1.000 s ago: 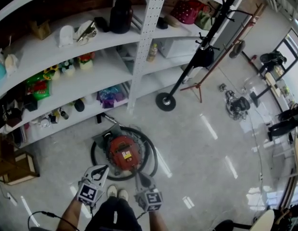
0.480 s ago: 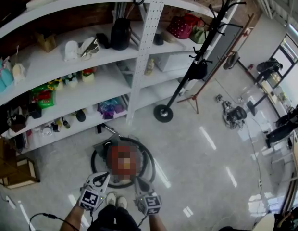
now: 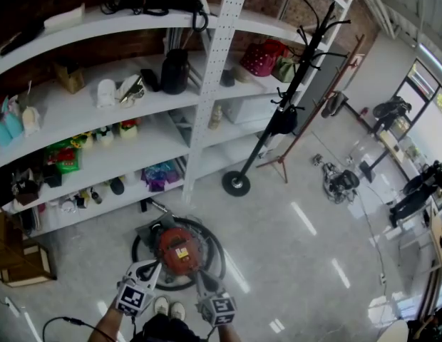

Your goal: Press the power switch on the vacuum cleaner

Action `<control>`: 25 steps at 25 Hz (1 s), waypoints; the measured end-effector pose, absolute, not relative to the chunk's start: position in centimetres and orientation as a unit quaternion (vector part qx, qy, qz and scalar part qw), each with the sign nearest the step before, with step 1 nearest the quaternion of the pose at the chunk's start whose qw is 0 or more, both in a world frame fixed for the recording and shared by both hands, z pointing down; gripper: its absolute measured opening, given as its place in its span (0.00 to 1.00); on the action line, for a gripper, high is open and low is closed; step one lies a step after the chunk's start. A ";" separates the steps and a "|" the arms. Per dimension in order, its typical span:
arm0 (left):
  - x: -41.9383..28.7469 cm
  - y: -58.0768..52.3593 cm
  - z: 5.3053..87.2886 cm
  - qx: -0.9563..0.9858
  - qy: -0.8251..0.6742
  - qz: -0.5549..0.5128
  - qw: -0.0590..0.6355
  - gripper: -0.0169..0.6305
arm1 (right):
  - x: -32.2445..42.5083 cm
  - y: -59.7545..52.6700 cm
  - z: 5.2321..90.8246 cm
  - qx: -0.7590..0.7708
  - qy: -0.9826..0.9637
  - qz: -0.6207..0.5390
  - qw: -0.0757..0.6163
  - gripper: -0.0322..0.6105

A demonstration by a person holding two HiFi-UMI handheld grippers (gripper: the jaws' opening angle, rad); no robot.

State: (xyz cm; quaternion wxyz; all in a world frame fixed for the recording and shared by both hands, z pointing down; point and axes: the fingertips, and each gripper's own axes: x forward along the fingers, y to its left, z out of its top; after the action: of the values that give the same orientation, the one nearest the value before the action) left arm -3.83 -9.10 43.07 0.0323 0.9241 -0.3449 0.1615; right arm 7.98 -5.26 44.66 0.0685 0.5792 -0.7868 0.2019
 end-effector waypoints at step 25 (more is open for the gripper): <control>-3.1 -9.2 36.3 0.928 -0.350 0.126 -0.006 0.04 | 9.1 -5.4 38.1 0.586 -0.795 0.152 0.035 0.07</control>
State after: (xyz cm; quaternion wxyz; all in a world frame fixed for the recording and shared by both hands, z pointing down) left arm -3.07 -9.17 36.35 -0.0062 0.9281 -0.3502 0.1263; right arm 9.07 -5.45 38.07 0.0352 0.5858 -0.7953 0.1522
